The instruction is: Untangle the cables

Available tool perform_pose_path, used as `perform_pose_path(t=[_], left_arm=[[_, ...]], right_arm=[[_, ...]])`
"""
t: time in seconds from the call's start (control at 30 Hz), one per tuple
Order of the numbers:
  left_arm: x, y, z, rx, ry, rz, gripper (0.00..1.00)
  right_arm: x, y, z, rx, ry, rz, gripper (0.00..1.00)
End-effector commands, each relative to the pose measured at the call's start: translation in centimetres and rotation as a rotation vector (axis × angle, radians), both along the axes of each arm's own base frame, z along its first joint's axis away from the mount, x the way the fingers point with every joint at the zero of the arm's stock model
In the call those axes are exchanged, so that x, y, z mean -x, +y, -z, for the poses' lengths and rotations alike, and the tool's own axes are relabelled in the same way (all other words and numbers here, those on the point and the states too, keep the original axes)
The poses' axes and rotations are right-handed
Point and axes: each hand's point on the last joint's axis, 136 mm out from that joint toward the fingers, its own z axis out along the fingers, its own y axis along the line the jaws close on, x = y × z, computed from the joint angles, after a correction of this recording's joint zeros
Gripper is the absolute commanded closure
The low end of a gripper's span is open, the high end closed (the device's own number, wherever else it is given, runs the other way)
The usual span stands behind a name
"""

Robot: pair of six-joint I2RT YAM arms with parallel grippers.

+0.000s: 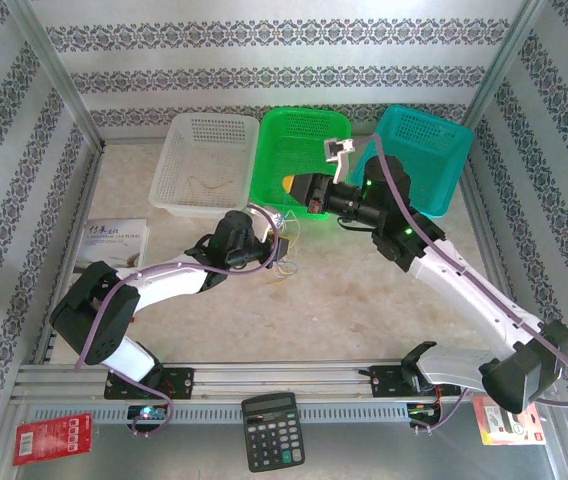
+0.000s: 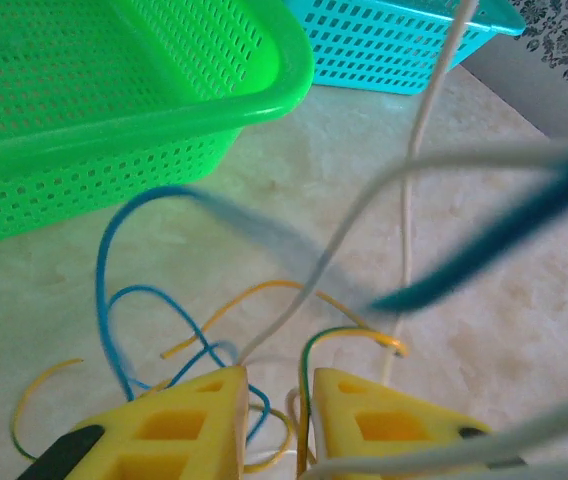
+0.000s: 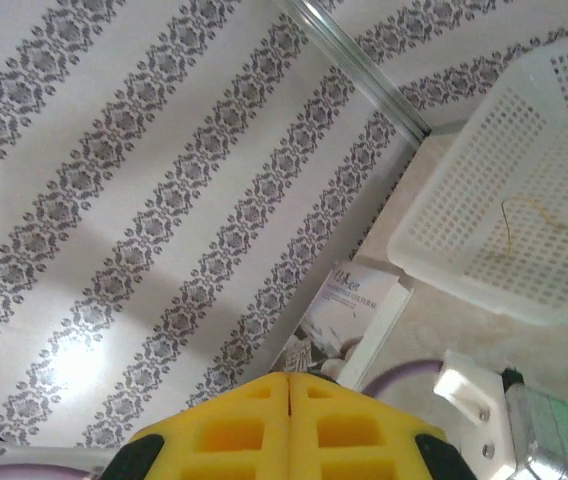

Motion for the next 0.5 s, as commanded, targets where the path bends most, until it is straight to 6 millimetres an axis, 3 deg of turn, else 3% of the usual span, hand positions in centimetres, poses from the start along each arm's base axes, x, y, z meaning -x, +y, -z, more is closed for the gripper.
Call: perform_pose_path(t=[0.0,0.23,0.37,0.43,0.47], left_arm=[[0.6,0.3,0.9,0.011,0.016,-0.007,0.83],[1.3,1.2,2.1,0.005,0.038,-0.021,0.87],[1.6,1.8,2.9,-0.002,0.057,-0.036,0.87],[1.8,2.0,3.2,0.0,0.064,-0.041,0.83],[1.9,2.1,3.1,0.002,0.063,-0.047,0.76]], right_arm=[[0.4,-1.0,-5.8,-0.114,-0.102,-0.004,1.0],[0.2,-2.2,-8.1,-0.145,-0.141,0.027,1.0],[-0.2,-2.6,-8.3,-0.149,-0.142,0.041,1.0],[-0.3,-2.5,-7.6,-0.142,-0.129,0.04,1.0],[-0.4,-2.4,-6.9,-0.134,-0.117,0.039,1.0]])
